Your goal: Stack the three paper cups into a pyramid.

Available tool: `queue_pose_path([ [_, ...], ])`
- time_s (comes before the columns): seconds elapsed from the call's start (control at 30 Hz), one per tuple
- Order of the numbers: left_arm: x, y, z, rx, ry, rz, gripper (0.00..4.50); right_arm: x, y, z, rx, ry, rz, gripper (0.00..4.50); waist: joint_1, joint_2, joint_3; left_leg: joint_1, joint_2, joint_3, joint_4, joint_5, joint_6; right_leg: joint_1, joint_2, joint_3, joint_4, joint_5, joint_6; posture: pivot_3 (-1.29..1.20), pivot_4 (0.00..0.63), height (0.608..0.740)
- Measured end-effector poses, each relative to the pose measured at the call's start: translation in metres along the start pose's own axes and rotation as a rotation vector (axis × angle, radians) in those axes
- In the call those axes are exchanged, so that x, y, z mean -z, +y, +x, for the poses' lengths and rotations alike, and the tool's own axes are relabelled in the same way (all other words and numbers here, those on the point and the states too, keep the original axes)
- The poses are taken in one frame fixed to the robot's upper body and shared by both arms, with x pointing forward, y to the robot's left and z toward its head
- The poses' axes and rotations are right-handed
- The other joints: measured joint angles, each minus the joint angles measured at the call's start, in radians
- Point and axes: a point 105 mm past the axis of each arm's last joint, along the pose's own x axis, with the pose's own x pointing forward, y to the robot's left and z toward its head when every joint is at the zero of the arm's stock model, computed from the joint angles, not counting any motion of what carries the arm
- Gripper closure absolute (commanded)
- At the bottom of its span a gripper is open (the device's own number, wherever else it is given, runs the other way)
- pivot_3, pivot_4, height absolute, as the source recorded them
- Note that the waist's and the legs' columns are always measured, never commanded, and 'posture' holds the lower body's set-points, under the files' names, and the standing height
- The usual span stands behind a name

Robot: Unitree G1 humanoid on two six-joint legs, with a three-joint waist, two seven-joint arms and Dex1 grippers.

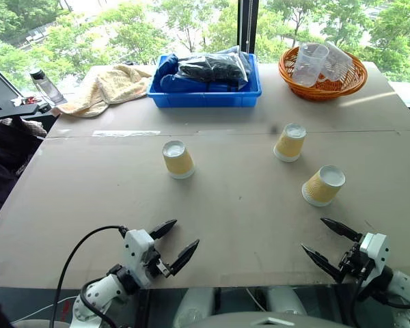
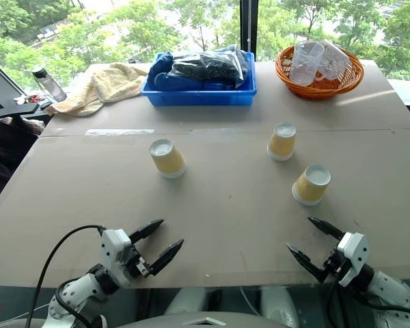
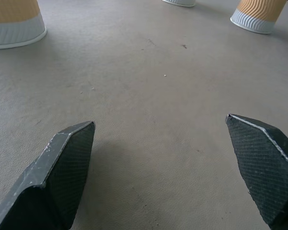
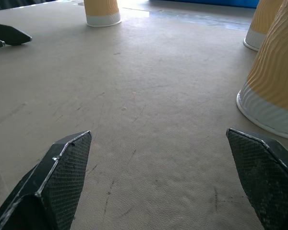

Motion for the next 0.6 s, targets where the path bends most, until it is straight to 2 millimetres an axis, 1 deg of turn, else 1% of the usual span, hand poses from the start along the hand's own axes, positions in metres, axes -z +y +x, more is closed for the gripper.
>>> queue_pose_path([
  [0.3,-0.003,-0.001,0.002,0.034,0.009,-0.02,0.0,0.0,-0.002,0.0,0.025,-0.014,0.005,0.05,0.0,-0.001,0.0,0.0,0.0,0.0,0.0,0.0,0.0,0.0,0.0,0.0,0.0,0.0,0.0,0.0,0.15,0.74],
  [0.4,-0.011,0.005,0.007,0.077,0.013,-0.014,0.0,-0.001,-0.008,-0.002,0.059,-0.02,0.019,0.05,0.002,-0.001,0.0,0.0,0.0,-0.001,0.001,0.0,0.0,0.0,0.0,-0.001,0.001,0.0,0.0,0.0,0.15,0.74],
  [0.53,-0.031,0.006,0.006,0.257,0.032,0.067,0.0,-0.006,-0.019,-0.005,0.113,-0.033,0.009,0.05,0.0,0.002,0.002,-0.001,0.0,-0.001,0.001,0.0,0.0,0.0,0.0,-0.002,0.002,0.0,0.0,0.0,0.15,0.74],
  [0.6,-0.054,0.016,0.01,0.322,0.018,0.101,0.0,-0.011,-0.029,-0.003,0.178,-0.071,0.013,0.05,0.001,0.002,0.004,-0.001,0.0,-0.003,0.002,0.0,-0.001,-0.001,0.0,-0.003,0.003,0.0,0.0,0.0,0.15,0.74],
])
